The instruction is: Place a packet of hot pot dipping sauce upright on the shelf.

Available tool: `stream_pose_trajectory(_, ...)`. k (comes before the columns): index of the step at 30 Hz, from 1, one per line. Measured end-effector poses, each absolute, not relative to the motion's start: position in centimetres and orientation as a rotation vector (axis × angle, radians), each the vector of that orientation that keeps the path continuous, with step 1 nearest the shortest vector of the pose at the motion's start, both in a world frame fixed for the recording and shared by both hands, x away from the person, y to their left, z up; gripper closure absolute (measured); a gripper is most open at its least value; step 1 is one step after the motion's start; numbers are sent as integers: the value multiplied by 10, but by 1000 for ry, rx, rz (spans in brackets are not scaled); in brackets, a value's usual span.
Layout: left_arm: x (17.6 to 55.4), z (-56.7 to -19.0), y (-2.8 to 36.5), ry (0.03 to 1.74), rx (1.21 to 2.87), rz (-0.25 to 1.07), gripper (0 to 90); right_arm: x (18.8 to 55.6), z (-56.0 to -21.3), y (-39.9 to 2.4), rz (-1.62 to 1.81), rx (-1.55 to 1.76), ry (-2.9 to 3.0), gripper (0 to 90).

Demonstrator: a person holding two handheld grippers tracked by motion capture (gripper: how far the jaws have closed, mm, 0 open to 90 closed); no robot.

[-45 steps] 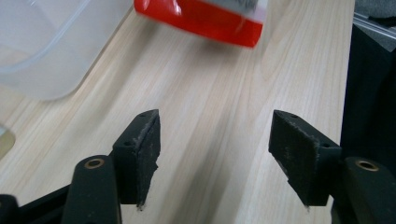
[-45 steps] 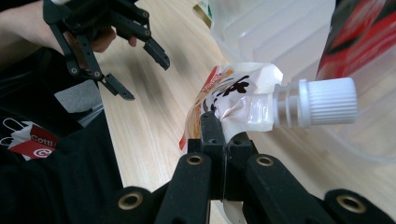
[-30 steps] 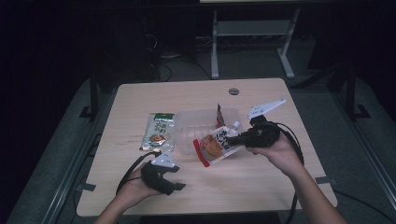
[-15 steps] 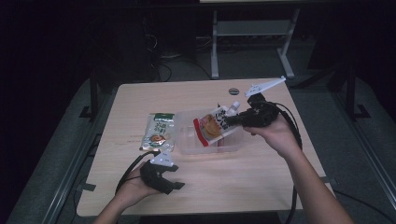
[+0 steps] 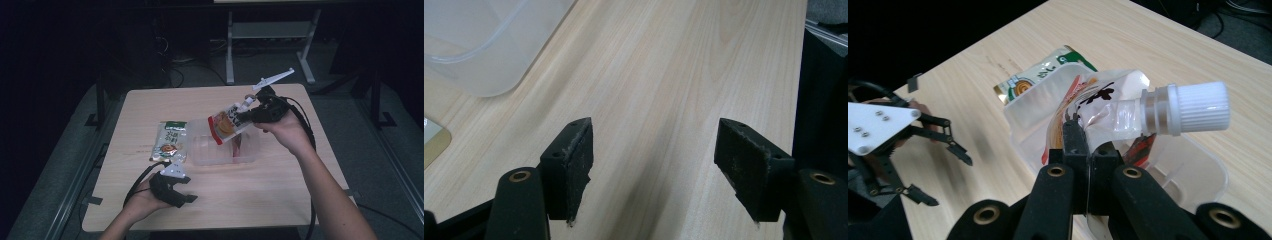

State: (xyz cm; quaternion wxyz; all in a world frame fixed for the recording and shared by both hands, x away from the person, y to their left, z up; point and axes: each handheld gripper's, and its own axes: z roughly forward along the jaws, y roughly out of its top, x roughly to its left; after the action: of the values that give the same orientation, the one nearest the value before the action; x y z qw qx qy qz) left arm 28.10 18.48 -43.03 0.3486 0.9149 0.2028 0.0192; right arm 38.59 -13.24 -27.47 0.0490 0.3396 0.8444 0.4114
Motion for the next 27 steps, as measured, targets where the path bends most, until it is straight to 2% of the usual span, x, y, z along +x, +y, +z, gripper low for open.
stream_pose_trajectory(27, 281, -432, 184, 526, 2378, 45, 316, 403, -298, -118, 1060, 1112, 2593, 887)
